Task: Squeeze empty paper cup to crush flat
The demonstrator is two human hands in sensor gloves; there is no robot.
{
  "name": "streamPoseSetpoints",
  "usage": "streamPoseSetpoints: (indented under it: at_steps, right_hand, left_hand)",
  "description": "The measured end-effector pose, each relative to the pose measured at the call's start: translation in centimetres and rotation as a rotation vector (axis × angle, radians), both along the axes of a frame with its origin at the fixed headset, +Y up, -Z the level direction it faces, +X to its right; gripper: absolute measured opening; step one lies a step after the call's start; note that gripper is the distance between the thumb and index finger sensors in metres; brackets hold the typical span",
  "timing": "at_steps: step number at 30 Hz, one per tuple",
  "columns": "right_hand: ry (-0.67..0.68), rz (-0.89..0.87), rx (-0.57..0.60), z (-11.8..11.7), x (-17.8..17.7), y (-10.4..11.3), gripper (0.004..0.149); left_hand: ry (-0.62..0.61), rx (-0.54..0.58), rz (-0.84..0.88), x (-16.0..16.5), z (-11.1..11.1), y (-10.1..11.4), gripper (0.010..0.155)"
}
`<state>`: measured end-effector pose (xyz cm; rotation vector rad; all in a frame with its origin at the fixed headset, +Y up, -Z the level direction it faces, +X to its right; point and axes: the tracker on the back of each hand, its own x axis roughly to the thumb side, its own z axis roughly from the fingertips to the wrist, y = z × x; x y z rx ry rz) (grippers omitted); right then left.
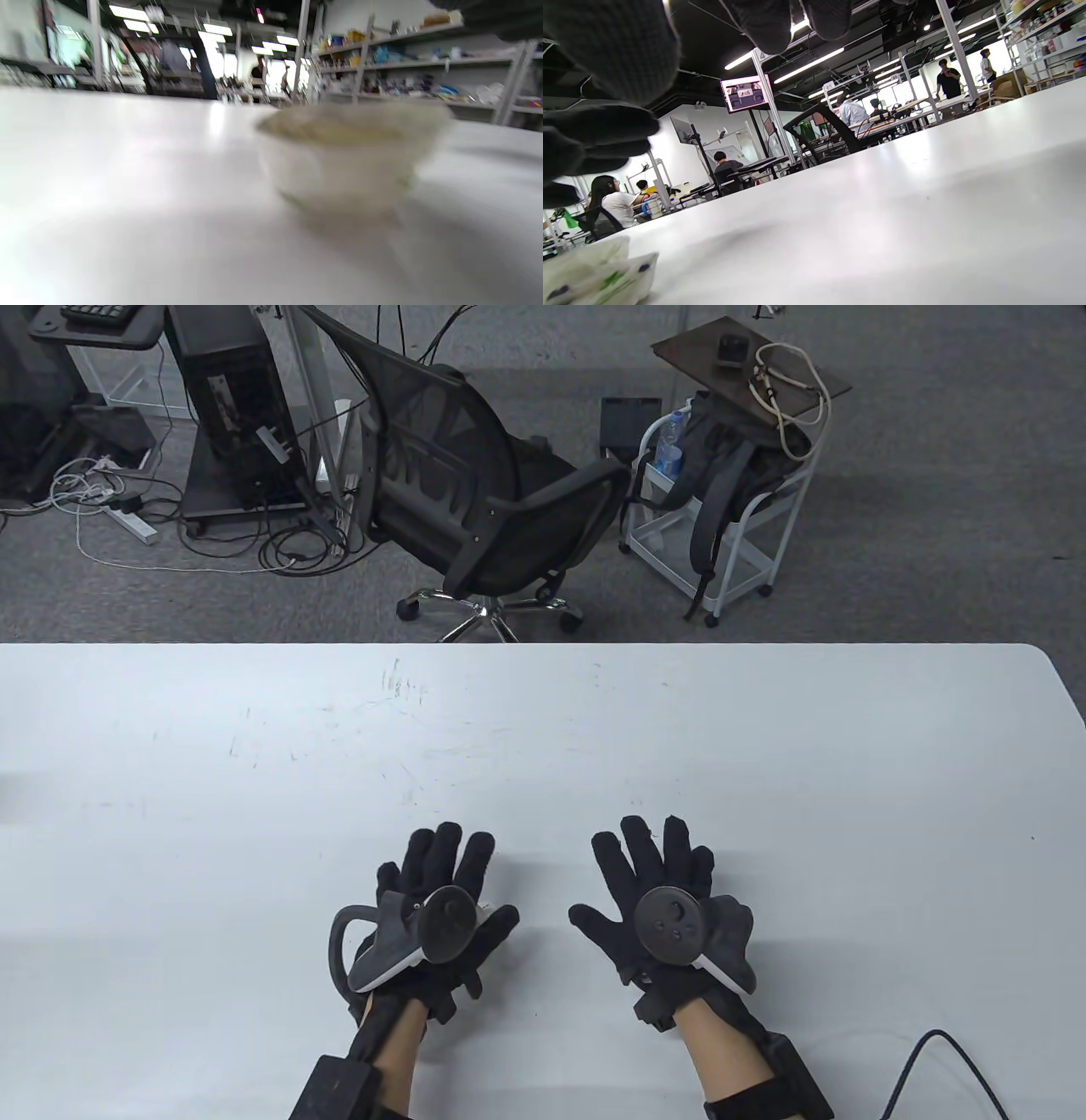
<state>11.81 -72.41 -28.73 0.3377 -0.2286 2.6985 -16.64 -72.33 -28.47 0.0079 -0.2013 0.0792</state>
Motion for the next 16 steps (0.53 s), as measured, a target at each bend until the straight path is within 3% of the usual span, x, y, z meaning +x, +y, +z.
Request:
streamPoseSetpoints:
  at_steps: [4, 16]
  right_hand:
    - [-0.04, 0.035, 0.038, -0.1, 0.3, 0.3, 0.084]
    - [-0.05, 0.039, -0.006, -0.4, 0.4, -0.3, 0.083]
  left_hand:
    - [0.093, 0.082, 0.037, -2.4, 0.2, 0.8, 0.085]
    - [0.18, 0.021, 0.01, -4.5, -0.4, -0.6, 0.081]
